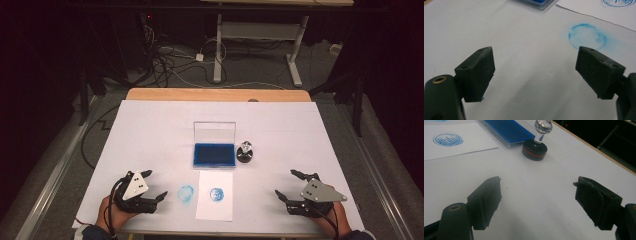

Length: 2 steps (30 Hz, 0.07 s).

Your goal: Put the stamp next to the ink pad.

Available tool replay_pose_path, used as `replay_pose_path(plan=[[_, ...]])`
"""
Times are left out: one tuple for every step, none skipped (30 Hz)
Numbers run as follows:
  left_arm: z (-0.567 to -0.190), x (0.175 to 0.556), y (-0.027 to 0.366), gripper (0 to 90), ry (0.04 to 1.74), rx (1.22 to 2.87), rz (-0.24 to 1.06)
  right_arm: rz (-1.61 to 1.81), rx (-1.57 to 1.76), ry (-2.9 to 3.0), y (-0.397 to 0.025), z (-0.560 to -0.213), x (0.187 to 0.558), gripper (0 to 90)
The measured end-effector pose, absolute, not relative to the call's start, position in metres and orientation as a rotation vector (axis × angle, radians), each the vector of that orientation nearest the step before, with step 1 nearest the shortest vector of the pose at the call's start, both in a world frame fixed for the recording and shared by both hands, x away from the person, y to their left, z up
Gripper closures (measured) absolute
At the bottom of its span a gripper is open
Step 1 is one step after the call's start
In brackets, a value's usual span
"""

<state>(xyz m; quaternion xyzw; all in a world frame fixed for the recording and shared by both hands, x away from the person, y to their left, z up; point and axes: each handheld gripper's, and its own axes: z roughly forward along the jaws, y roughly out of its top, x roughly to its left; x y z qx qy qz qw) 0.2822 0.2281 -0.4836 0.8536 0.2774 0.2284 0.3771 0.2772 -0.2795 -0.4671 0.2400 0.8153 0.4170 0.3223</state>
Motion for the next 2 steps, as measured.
replay_pose_path(plan=[[-0.4832,0.2818,0.2289,15.0,0.71,2.179,0.584,1.091,0.63,2.14,-0.2787,-0.4672,0.2779,20.6],[-0.483,0.2817,0.2298,15.0,0.712,2.175,0.584,1.088,0.626,2.139,-0.2779,-0.4671,0.2787,20.6]])
